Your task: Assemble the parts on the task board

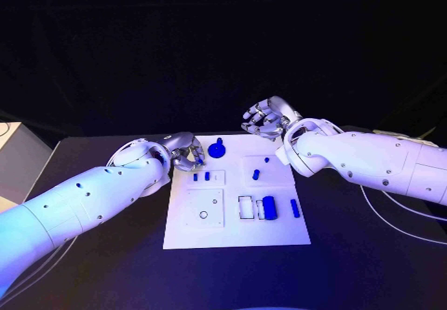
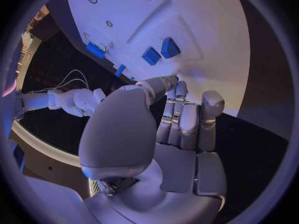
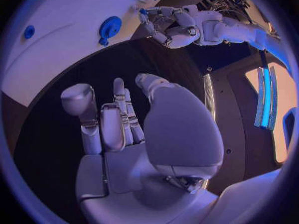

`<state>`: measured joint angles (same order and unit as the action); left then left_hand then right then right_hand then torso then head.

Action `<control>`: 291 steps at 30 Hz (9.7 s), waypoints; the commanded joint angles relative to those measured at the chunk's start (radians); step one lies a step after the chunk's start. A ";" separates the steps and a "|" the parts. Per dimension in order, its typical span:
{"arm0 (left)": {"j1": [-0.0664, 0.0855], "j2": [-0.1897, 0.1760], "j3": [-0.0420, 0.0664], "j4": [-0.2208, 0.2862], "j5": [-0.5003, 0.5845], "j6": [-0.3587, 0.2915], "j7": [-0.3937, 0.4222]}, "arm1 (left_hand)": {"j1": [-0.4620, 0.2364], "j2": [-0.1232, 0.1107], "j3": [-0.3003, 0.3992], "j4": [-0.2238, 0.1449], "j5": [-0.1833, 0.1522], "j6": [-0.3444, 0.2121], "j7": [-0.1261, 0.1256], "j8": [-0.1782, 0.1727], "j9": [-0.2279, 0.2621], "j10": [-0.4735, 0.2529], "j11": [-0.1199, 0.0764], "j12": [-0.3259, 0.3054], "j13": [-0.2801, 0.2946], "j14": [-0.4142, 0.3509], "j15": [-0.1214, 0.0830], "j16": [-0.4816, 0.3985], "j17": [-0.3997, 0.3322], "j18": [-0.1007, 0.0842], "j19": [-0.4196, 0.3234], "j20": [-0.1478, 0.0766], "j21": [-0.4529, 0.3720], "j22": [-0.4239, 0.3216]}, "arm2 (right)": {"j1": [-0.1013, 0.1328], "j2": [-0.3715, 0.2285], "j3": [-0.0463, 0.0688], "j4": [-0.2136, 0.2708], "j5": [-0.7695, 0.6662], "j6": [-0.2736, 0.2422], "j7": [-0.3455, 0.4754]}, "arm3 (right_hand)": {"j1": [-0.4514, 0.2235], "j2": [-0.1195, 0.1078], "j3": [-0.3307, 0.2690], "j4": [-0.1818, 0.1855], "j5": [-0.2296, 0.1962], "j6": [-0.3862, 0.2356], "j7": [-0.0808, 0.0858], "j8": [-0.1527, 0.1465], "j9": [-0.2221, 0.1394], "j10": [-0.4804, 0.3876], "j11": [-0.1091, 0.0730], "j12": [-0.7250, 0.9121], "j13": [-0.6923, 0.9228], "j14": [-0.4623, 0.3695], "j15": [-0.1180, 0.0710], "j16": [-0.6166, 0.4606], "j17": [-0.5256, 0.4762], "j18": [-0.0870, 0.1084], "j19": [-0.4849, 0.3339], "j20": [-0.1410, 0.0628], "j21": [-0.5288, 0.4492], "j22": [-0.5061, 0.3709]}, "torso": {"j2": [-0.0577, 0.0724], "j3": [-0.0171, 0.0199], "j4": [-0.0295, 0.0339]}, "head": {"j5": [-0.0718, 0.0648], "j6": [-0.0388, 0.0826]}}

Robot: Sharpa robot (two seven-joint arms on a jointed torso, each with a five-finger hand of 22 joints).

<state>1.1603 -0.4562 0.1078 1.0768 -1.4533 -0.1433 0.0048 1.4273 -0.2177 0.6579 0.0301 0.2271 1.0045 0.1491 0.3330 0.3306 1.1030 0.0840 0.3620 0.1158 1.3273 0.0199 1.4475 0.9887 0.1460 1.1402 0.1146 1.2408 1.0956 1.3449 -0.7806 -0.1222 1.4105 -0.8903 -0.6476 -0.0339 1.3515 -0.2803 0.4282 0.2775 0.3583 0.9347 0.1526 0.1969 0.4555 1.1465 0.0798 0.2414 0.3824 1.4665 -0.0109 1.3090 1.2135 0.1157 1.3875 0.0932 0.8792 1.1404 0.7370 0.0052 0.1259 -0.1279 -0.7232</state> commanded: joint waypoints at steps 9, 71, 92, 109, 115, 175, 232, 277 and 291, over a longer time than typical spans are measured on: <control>0.001 0.021 0.001 -0.018 -0.012 0.015 -0.009 | -0.012 0.002 -0.001 -0.006 0.002 0.007 -0.001 0.003 0.002 0.006 0.001 -0.006 -0.001 0.000 -0.002 -0.004 0.000 -0.016 0.001 0.002 -0.003 0.000 | 0.000 0.002 0.000 0.005 -0.010 0.007 0.002 | -0.008 -0.002 -0.005 0.002 0.005 -0.002 0.007 -0.003 0.001 -0.002 0.001 -0.004 -0.001 0.010 0.007 0.003 0.001 0.004 0.008 0.000 0.002 0.001 | 0.003 0.0000 -0.0016 | 0.002 0.000; -0.002 0.038 -0.017 -0.032 -0.011 0.039 -0.027 | -0.015 0.002 0.000 -0.020 0.003 -0.005 0.005 -0.020 0.003 -0.002 0.010 -0.054 -0.001 -0.012 0.005 -0.009 -0.014 -0.012 -0.018 0.007 -0.017 -0.017 | 0.000 -0.001 0.000 0.009 -0.011 0.012 0.000 | -0.010 -0.001 -0.010 0.000 0.004 -0.003 0.012 -0.006 0.002 -0.019 0.008 -0.031 -0.028 0.011 0.013 0.004 0.004 0.003 0.010 0.003 0.001 0.003 | 0.000 -0.0009 -0.0002 | -0.005 -0.012; -0.004 0.024 -0.017 -0.025 -0.008 0.010 -0.039 | -0.041 -0.026 0.016 -0.029 0.006 -0.124 0.018 -0.114 -0.023 -0.033 0.028 -0.124 0.000 -0.032 0.022 -0.010 -0.035 -0.006 -0.047 0.025 -0.036 -0.039 | 0.000 -0.002 0.000 0.009 -0.012 0.010 -0.002 | -0.010 -0.001 -0.021 -0.003 0.004 -0.011 0.020 -0.012 0.002 -0.041 0.017 -0.056 -0.055 0.002 0.020 -0.016 -0.018 0.008 -0.001 0.009 -0.036 -0.017 | 0.000 -0.0010 0.0002 | -0.003 -0.012; -0.004 0.009 -0.015 -0.019 0.000 -0.012 -0.042 | -0.046 -0.032 0.017 -0.029 0.007 -0.156 0.015 -0.136 -0.030 -0.045 0.034 -0.140 0.001 -0.040 0.028 -0.010 -0.044 -0.004 -0.054 0.030 -0.044 -0.047 | 0.000 -0.011 0.000 0.005 -0.025 0.041 -0.008 | 0.016 -0.001 -0.026 -0.023 -0.014 -0.009 0.022 -0.014 0.003 -0.051 0.020 -0.069 -0.077 0.009 0.022 0.000 0.002 0.005 0.008 0.012 -0.016 -0.003 | -0.001 -0.0009 -0.0004 | -0.005 -0.011; -0.004 -0.017 0.000 -0.008 0.046 -0.041 -0.036 | -0.048 -0.031 0.018 -0.028 0.007 -0.169 0.017 -0.145 -0.032 -0.059 0.040 -0.153 0.000 -0.062 0.032 -0.021 -0.086 0.001 -0.072 0.033 -0.059 -0.066 | 0.000 -0.025 -0.001 -0.007 -0.093 0.148 0.000 | 0.097 0.003 0.027 -0.078 -0.047 -0.005 0.016 -0.028 -0.002 -0.036 0.016 -0.083 -0.120 0.045 0.018 0.075 0.090 -0.022 0.065 0.007 0.163 0.111 | -0.001 -0.0013 0.0002 | -0.010 -0.007; -0.168 -0.410 0.145 0.386 1.179 0.082 0.291 | -0.035 0.013 -0.185 0.068 -0.001 -0.089 0.035 -0.073 0.001 -0.085 0.039 0.015 0.072 -0.425 0.045 -0.429 -0.591 0.037 -0.281 0.053 -0.525 -0.437 | -0.090 -0.066 -0.014 -0.015 -0.738 0.360 -0.233 | 0.115 0.020 0.082 -0.069 -0.141 0.105 -0.010 -0.060 -0.024 0.015 0.002 -0.132 -0.250 0.046 0.007 0.085 0.074 -0.035 0.081 -0.001 0.253 0.193 | -0.006 -0.0098 0.0052 | -0.060 0.007; -0.174 -0.412 0.145 0.362 1.185 0.067 0.272 | -0.005 0.022 -0.180 0.057 0.002 -0.096 0.043 -0.077 -0.003 -0.090 0.043 0.012 0.067 -0.420 0.046 -0.444 -0.598 0.036 -0.270 0.049 -0.528 -0.438 | -0.090 -0.104 -0.002 0.097 -0.745 0.178 -0.258 | 0.084 0.029 0.211 -0.146 -0.073 0.166 -0.020 -0.026 0.014 0.078 -0.010 -0.162 -0.286 0.041 -0.004 0.072 0.039 -0.039 0.088 -0.013 0.282 0.220 | -0.010 -0.0102 0.0017 | -0.039 0.001; -0.193 -0.400 0.145 0.375 1.185 0.015 0.283 | -0.003 0.022 -0.181 0.056 0.003 -0.099 0.045 -0.079 -0.004 -0.093 0.045 0.011 0.066 -0.419 0.047 -0.448 -0.599 0.035 -0.270 0.049 -0.528 -0.437 | -0.272 0.023 -0.004 0.234 -0.845 0.001 -0.183 | 0.080 0.020 0.230 -0.171 -0.069 0.157 -0.014 -0.031 0.017 0.073 -0.005 -0.174 -0.294 0.042 -0.002 0.075 0.039 -0.039 0.087 -0.012 0.278 0.220 | -0.018 -0.0168 0.0047 | 0.065 -0.034; -0.193 -0.401 0.145 0.377 1.185 0.015 0.281 | -0.003 0.022 -0.181 0.056 0.003 -0.100 0.045 -0.080 -0.004 -0.094 0.046 0.011 0.065 -0.418 0.047 -0.449 -0.600 0.035 -0.270 0.050 -0.528 -0.437 | -0.281 0.053 -0.006 0.212 -0.858 0.023 -0.195 | 0.078 0.019 0.231 -0.173 -0.070 0.156 -0.013 -0.031 0.017 0.072 -0.004 -0.174 -0.295 0.042 -0.001 0.074 0.038 -0.038 0.086 -0.012 0.274 0.219 | -0.018 -0.0162 0.0038 | 0.081 -0.047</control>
<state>0.9677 -0.8582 0.2522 1.4509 -0.2745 -0.1285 0.2753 1.4161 -0.1972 0.4761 0.0909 0.2249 0.9096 0.1928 0.2556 0.3276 1.0150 0.1323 0.3793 0.1818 0.9042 0.0680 1.0048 0.3903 0.1697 0.8614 0.1645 0.7175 0.6581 1.0648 -0.7294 -0.1276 1.6220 -1.7251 -0.6314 -0.2319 1.4364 -0.2586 0.6572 0.1062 0.2864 1.0899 0.1349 0.1687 0.4712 1.2167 0.0721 0.0708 0.0859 1.4665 -0.0111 1.3845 1.2515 0.0917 1.4660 0.0899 1.1581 1.3076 0.7195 -0.0110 0.1299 -0.0488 -0.7677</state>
